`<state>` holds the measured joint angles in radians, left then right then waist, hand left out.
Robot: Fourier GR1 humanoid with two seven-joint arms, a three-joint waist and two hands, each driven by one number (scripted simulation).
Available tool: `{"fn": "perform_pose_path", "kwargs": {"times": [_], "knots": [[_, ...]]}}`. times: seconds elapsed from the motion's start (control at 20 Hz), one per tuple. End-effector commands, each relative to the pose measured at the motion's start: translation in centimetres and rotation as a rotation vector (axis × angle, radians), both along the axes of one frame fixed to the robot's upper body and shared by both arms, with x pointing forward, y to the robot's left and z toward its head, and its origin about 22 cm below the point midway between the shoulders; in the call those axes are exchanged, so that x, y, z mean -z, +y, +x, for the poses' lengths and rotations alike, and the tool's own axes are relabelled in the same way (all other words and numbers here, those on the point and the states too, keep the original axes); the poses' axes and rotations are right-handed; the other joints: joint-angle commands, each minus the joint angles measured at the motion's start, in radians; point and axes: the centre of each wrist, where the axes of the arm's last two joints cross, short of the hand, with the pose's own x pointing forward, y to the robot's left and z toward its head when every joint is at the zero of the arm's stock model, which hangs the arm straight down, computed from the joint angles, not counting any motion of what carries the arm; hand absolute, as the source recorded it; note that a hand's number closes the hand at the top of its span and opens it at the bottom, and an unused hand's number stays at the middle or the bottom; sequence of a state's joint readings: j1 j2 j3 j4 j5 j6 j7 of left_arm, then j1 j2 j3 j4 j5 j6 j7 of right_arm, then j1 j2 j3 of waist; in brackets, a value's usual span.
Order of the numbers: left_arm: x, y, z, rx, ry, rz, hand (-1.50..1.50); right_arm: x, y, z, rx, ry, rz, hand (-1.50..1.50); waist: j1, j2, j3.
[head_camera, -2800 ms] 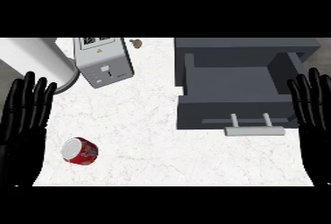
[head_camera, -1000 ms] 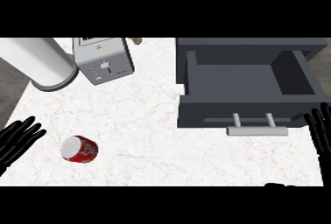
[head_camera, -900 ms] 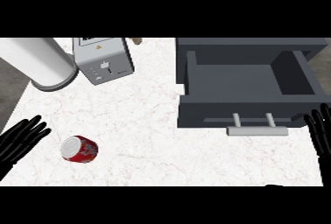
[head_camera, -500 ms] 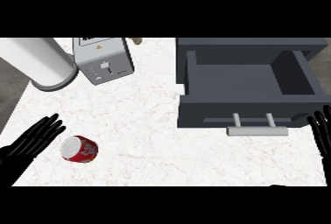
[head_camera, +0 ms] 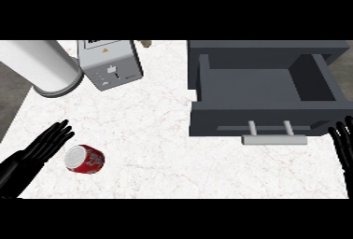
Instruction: Pick up the can, place it into the drawer and close the drawer
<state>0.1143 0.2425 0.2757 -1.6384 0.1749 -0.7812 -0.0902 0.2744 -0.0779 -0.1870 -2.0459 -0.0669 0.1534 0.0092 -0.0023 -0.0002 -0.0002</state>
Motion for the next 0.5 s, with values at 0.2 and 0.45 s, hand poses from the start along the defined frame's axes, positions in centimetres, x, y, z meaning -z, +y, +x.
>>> {"fn": "perform_pose_path", "kwargs": {"times": [0.2,0.45], "knots": [[2.8,2.2,-0.4,-0.049,0.000,0.012,-1.50,0.1,-0.7,1.2,-0.005,0.011,-0.023,-1.50,0.002,0.000,0.000],[5.3,3.5,0.4,-0.025,0.007,0.030,-1.50,-0.7,1.2,1.4,-0.006,0.004,0.005,-1.50,0.000,0.000,0.000]]}}
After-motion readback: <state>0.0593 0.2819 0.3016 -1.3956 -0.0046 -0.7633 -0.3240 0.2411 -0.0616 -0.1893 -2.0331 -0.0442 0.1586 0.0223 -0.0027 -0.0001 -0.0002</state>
